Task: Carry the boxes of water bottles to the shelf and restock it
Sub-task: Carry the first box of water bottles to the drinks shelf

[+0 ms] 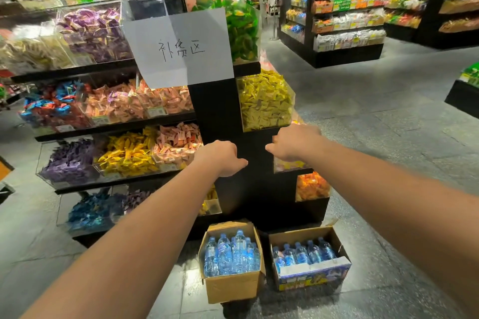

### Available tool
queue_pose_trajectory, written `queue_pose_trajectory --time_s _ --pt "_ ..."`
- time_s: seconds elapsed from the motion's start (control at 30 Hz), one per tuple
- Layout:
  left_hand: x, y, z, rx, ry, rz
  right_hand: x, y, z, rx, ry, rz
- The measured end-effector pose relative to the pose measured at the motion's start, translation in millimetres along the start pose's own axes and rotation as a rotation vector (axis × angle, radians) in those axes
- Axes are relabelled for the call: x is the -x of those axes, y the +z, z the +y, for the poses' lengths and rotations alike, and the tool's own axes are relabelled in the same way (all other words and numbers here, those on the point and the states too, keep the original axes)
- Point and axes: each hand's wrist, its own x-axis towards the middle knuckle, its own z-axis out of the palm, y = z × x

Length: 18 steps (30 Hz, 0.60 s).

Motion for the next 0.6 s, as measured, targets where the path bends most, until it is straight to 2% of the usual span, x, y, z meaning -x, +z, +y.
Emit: queue_pose_trajectory --time_s 0.33,0.6 --pt "-28.9 15.7 -25.2 -0.004 -0.068 -0.038 -39.8 18.4 -19.6 -0.052 -0.082 -0.028" --pt "-65.0 35.4 -79.7 -0.033 -0.023 -0.057 -78.7 38.6 -73.7 -0.042 -0.053 -0.098"
